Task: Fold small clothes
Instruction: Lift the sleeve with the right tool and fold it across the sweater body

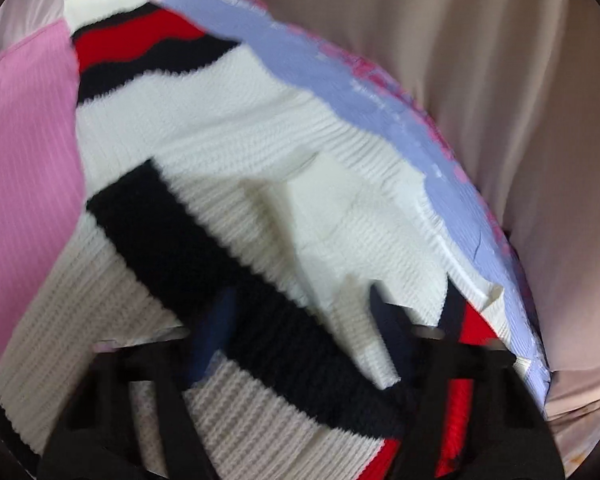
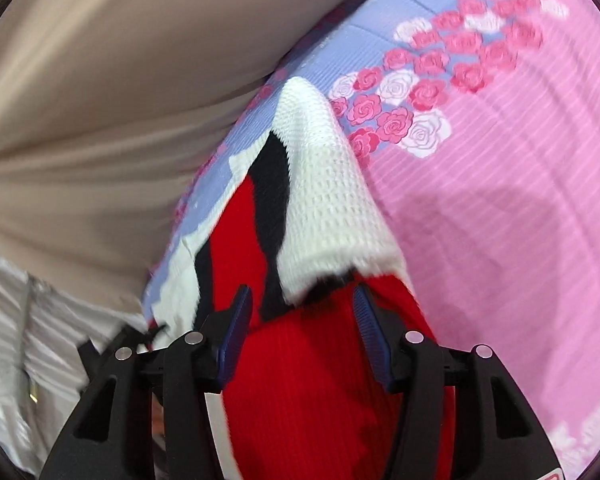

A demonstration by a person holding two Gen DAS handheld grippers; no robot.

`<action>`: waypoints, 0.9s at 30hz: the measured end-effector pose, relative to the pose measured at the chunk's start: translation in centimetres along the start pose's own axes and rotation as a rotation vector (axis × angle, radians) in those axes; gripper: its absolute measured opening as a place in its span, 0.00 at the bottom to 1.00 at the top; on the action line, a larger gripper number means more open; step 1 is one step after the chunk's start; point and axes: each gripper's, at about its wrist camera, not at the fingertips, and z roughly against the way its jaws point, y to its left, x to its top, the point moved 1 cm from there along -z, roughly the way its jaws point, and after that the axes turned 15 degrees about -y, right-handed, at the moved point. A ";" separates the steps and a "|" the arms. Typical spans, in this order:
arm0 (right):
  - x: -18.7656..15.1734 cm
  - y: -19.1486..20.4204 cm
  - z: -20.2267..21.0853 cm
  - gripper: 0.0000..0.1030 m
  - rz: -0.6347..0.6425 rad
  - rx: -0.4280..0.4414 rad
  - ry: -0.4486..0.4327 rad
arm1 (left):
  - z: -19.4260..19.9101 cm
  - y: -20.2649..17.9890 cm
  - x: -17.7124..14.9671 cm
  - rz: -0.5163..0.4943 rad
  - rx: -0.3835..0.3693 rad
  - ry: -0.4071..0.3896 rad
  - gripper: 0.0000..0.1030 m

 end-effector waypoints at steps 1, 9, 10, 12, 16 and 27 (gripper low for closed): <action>0.2 0.2 -0.4 0.51 -0.013 0.007 -0.004 | -0.4 -0.5 0.0 -0.004 -0.041 0.031 0.04; 3.4 2.8 2.1 0.09 0.114 0.080 -0.122 | 1.3 0.2 1.3 -0.018 -0.027 -0.075 0.03; 3.2 2.0 1.3 0.09 0.129 0.042 -0.101 | 0.5 0.8 0.5 -0.036 -0.004 -0.045 0.03; 2.0 -0.9 -1.3 0.07 0.143 -0.092 0.007 | -0.1 2.1 -0.8 -0.039 0.026 -0.016 0.03; 2.9 -0.5 0.2 0.08 0.127 -0.038 -0.042 | 0.3 1.9 -1.3 -0.092 0.033 -0.050 0.03; 2.9 3.2 5.4 0.14 0.331 -0.126 -0.094 | 0.1 1.5 -1.5 -0.150 0.032 -0.045 0.06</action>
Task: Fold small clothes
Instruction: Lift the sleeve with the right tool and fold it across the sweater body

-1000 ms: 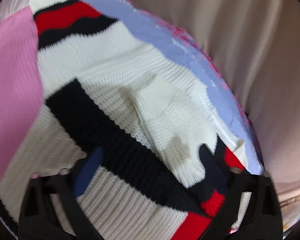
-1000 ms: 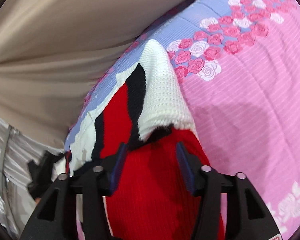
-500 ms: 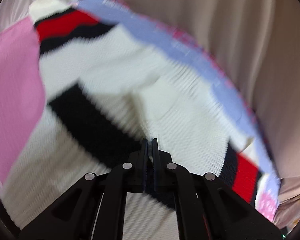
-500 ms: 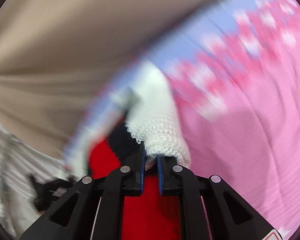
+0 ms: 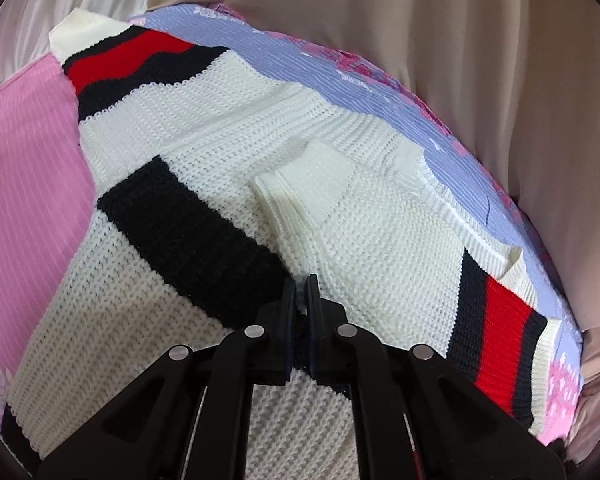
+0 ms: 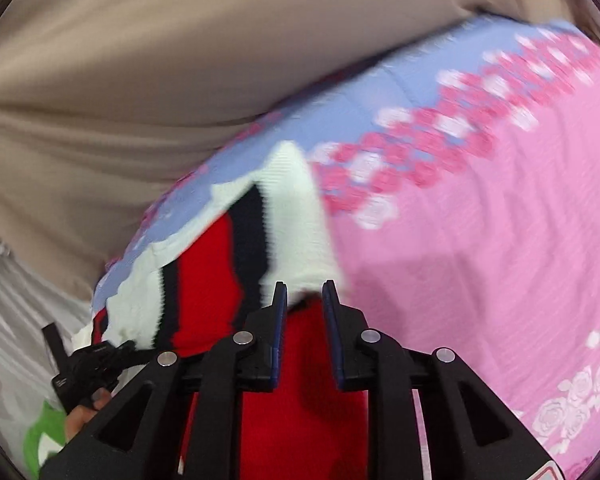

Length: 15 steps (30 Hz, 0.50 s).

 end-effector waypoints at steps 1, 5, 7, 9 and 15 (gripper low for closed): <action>-0.1 1.6 -1.1 0.14 0.056 0.011 0.013 | 0.1 0.0 0.0 0.000 0.002 -0.001 0.06; -1.2 1.6 -6.8 0.00 0.189 -0.077 0.112 | 0.0 0.2 0.0 -0.009 -0.007 0.008 0.06; -1.3 -1.0 -6.9 0.00 0.110 -0.047 0.102 | 0.0 0.3 0.1 -0.011 -0.021 0.017 0.06; -0.6 -1.2 -6.0 0.00 0.113 -0.085 0.104 | -0.1 0.5 0.1 -0.006 -0.032 0.023 0.06; 4.6 6.0 -10.1 0.00 0.304 -0.053 0.082 | -0.1 0.5 0.0 -0.011 -0.035 0.027 0.06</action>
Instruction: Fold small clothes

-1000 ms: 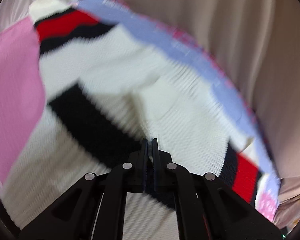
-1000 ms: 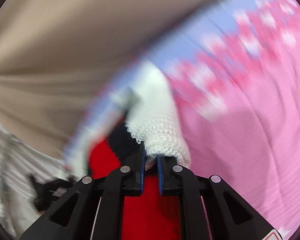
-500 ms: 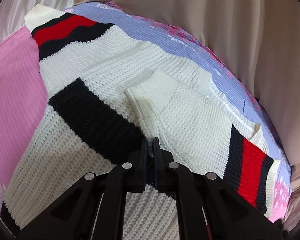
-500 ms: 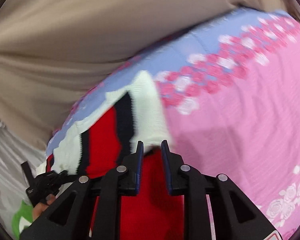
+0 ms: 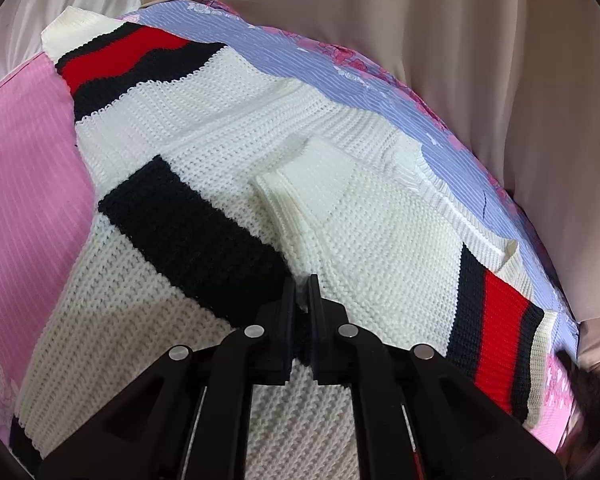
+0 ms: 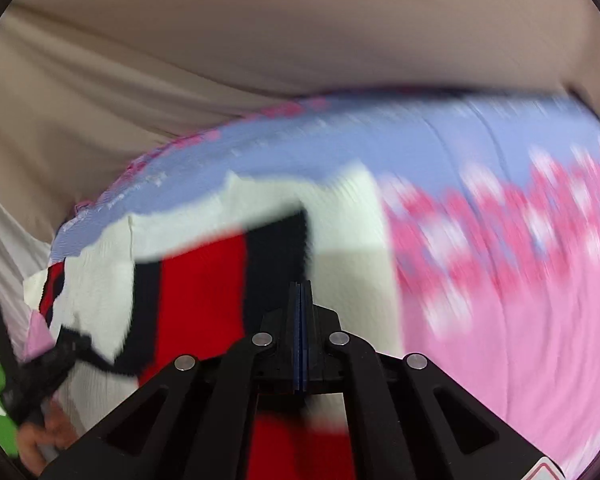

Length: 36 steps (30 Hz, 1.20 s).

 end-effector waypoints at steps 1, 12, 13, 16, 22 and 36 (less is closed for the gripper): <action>0.7 0.0 -1.4 0.00 0.020 -0.023 0.008 | 0.0 0.0 -0.1 -0.012 0.001 -0.003 0.06; 1.2 0.8 2.1 0.12 0.059 -0.077 -0.029 | 4.1 6.6 3.8 0.192 -0.012 -0.071 0.29; 0.1 1.7 4.0 0.13 0.085 -0.037 -0.031 | 4.8 9.0 5.5 0.261 0.020 -0.118 0.39; -4.9 5.1 9.3 0.28 0.178 0.038 -0.018 | 4.7 14.6 9.9 0.388 0.095 -0.196 0.48; -14.9 10.7 13.7 0.32 0.214 0.120 0.172 | -0.8 25.2 17.2 0.513 0.273 -0.251 0.48; -18.4 11.8 16.2 0.32 0.160 0.107 0.257 | 1.6 18.2 23.1 0.270 0.206 -0.392 0.02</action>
